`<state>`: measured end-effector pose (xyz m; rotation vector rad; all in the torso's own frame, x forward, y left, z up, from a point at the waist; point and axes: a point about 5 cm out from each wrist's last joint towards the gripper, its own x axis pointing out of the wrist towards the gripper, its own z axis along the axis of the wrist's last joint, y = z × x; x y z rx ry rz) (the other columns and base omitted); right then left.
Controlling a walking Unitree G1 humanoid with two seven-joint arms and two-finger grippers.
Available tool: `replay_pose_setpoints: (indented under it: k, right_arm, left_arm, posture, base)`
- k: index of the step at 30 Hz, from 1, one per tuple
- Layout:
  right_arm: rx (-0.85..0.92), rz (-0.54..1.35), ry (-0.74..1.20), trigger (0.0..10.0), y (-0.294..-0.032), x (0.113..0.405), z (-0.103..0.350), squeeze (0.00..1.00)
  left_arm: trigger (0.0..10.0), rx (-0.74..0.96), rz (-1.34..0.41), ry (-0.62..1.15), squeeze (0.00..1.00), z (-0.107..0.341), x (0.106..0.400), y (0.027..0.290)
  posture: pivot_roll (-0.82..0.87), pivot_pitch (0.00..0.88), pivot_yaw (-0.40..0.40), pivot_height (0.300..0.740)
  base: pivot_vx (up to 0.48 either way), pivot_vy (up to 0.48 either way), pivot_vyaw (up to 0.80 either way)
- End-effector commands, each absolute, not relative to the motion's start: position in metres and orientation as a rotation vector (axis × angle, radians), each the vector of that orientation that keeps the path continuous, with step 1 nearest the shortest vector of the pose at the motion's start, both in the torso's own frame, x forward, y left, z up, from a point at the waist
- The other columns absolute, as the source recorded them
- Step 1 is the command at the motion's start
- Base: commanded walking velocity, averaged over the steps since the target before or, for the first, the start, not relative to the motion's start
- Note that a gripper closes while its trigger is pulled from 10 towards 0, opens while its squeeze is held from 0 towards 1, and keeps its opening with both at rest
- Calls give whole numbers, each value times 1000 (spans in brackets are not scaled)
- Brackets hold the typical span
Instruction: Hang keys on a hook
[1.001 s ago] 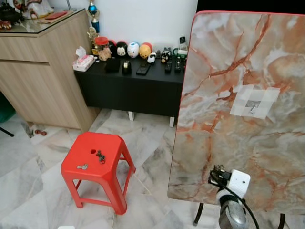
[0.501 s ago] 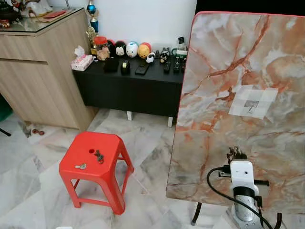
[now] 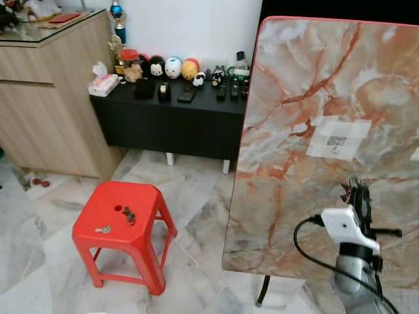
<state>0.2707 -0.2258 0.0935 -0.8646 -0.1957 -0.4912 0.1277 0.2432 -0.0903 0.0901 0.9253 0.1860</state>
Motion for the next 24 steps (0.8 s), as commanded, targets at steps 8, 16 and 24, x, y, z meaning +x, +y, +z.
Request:
replay_pose_setpoints:
  k: [8,16,24]
  right_arm:
    - [-923,-501,-209,10000,-224,284,100,0]
    - [-942,-548,-193,10000,-227,285,102,0]
    - [-967,-545,-156,10000,-229,290,101,0]
  left_arm:
    - [10000,75,198,942,0,-93,125,238]
    - [10000,66,198,930,0,-91,131,237]
    - [10000,62,194,908,0,-88,143,235]
  posture:
    - [194,0,-82,740]
    - [192,0,-90,740]
    - [190,0,-97,740]
  base:
    - [0,0,0]
    - [0,0,0]
    - [0,0,0]
